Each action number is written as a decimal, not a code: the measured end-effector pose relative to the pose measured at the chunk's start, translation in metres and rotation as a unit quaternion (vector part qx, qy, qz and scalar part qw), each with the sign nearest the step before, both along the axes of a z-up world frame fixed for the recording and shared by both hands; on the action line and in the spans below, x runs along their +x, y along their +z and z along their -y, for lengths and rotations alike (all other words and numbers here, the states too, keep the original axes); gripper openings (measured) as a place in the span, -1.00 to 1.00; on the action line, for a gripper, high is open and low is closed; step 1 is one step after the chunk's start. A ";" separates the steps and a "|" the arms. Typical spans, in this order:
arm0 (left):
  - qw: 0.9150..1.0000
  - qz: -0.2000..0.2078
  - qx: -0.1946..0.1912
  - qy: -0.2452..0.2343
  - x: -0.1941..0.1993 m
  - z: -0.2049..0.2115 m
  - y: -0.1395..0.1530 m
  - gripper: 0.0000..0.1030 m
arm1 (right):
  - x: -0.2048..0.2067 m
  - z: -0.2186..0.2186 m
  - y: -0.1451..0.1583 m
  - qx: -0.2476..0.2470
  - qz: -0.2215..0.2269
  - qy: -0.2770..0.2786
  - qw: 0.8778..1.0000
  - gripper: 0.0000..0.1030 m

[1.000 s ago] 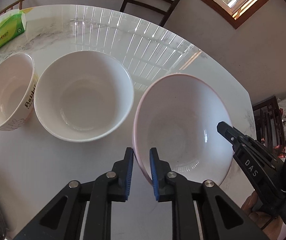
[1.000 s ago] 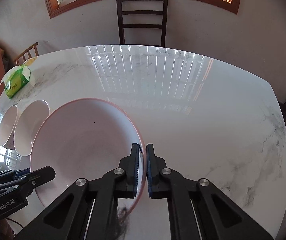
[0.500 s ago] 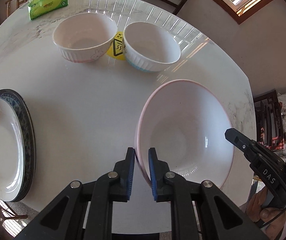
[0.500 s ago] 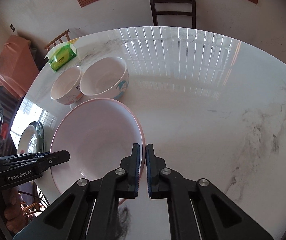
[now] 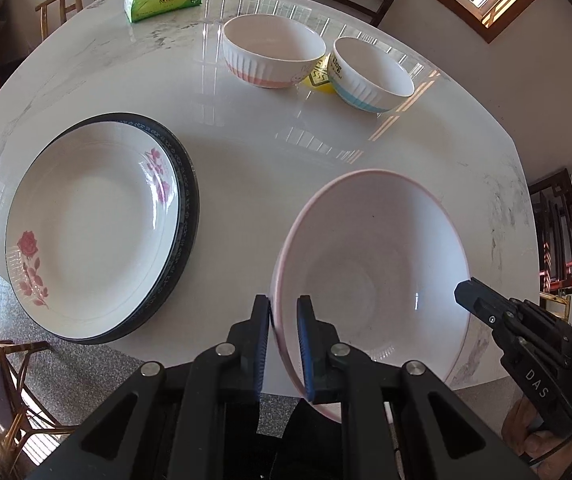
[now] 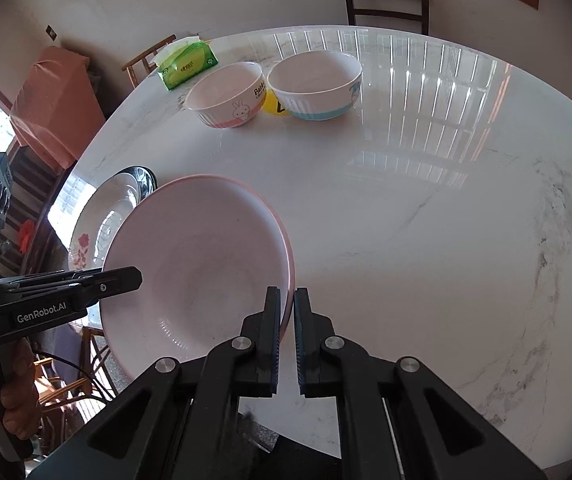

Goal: Organize plates and bowls
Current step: 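Lift the pink bowl with both grippers and carry it beside the plate stack, then lower the pink bowl onto the table and open both grippers, then move both grippers to the white bowl with printed lettering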

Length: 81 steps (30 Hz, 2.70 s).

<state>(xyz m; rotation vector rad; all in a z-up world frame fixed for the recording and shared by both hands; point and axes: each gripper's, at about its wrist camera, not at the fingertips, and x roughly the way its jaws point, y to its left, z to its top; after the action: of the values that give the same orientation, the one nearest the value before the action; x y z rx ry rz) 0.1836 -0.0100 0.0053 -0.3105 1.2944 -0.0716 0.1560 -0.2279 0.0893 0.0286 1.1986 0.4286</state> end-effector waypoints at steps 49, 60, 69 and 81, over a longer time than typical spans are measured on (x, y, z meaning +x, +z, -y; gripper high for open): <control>0.991 0.118 -0.062 -0.025 0.077 -0.098 0.034 0.07 | 0.063 -0.035 0.048 0.130 -0.031 -0.018 0.991 -0.27; 0.992 0.120 -0.016 -0.039 0.158 -0.112 0.039 0.07 | 0.136 -0.086 0.019 0.115 -0.064 -0.073 0.989 -0.23; 0.995 0.080 -0.033 -0.054 0.222 -0.116 0.003 0.07 | 0.179 -0.102 -0.011 0.122 -0.083 -0.118 0.982 -0.32; 0.992 0.082 0.027 -0.095 0.265 -0.083 -0.021 0.06 | 0.213 -0.111 -0.041 0.115 -0.100 -0.157 0.976 -0.45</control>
<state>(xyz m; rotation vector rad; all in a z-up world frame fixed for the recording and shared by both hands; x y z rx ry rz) 0.4482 0.0729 -0.0152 -0.1310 1.1578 -0.2199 0.3686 -0.1164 0.0486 0.4640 1.3109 0.2881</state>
